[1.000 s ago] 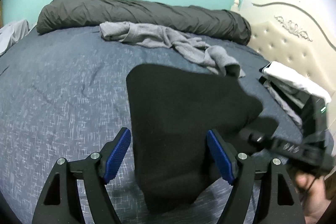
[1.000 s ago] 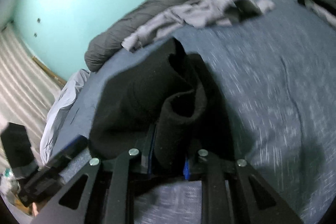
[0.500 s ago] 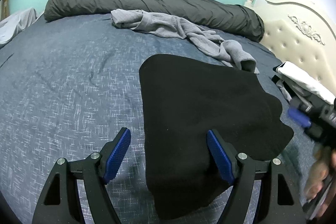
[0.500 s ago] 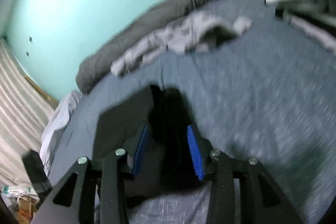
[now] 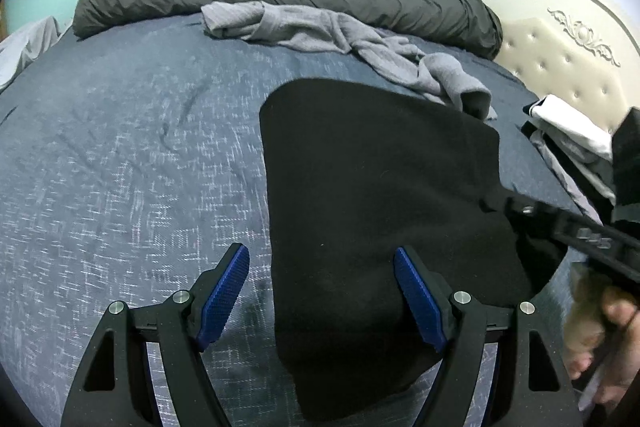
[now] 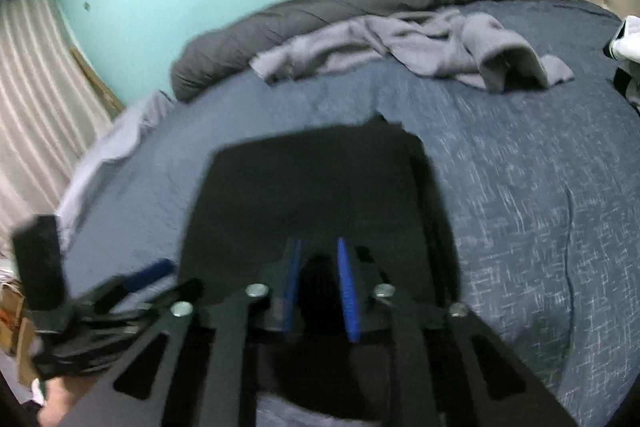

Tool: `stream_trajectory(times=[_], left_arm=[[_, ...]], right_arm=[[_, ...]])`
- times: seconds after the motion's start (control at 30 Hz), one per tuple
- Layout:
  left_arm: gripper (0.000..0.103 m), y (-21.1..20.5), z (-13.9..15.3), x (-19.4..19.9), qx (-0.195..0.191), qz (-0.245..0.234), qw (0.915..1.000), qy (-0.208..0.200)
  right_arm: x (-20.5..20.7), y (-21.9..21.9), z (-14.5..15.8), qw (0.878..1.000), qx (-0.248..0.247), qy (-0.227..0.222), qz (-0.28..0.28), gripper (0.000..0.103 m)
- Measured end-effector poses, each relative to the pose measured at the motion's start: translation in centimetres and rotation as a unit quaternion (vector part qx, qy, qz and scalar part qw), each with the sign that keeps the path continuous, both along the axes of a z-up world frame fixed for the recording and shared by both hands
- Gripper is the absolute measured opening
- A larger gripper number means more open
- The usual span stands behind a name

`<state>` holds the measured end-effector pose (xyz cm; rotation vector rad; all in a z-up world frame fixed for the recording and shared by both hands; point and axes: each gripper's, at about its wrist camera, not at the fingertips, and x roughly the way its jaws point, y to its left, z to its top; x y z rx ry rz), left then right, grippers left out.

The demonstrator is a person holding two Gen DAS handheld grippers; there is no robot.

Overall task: Fold clothes
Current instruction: 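Close the right tool on the black trousers' edge and pull it flat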

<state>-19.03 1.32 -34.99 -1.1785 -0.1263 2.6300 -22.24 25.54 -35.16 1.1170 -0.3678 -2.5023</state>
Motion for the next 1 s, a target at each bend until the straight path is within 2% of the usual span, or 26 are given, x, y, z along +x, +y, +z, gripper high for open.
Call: stream_trajectory(times=[0.07, 0.23, 0.33, 0.43, 0.57, 0.67, 0.8, 0.93, 1.0], left_arm=[[0.079, 0.1, -0.3, -0.1, -0.003, -0.006, 1.0000, -0.006], [0.079, 0.2, -0.8, -0.4, 0.001, -0.008, 0.9998, -0.019], [0.079, 0.3, -0.6, -0.2, -0.002, -0.006, 0.9998, -0.018], [0.079, 0.0, 0.9, 0.6, -0.005, -0.002, 1.0000, 0.001], [0.079, -1.1, 2.5, 1.5, 0.000, 0.007, 0.9998, 0.020], [0.079, -1.5, 2.6, 1.7, -0.001, 0.008, 0.9998, 0.017], [0.079, -1.3, 1.5, 1.6, -0.007, 0.000, 1.0000, -0.001], [0.079, -1.0, 0.8, 1.8, -0.016, -0.014, 0.9997, -0.010], [0.079, -1.2, 0.4, 1.7, -0.014, -0.017, 0.9996, -0.016]], right_arm=[[-0.7, 0.4, -1.0, 1.000, 0.008, -0.013, -0.008, 0.000], [-1.1, 0.7, -1.3, 0.999, 0.039, -0.009, -0.020, 0.000], [-1.2, 1.5, -1.4, 0.999, 0.013, -0.020, -0.027, 0.000], [-0.6, 1.8, 0.4, 1.000, -0.009, -0.001, -0.030, 0.000], [1.0, 0.6, 3.2, 0.999, -0.024, 0.039, 0.007, 0.001], [1.6, -1.1, 3.5, 0.998, -0.023, 0.039, 0.046, 0.001], [1.3, -3.1, 1.5, 0.997, 0.004, 0.010, 0.081, 0.001], [0.1, -2.6, -0.6, 0.998, 0.034, -0.004, 0.055, 0.000], [-0.6, -2.0, -1.0, 0.999, 0.031, -0.008, 0.040, 0.000]])
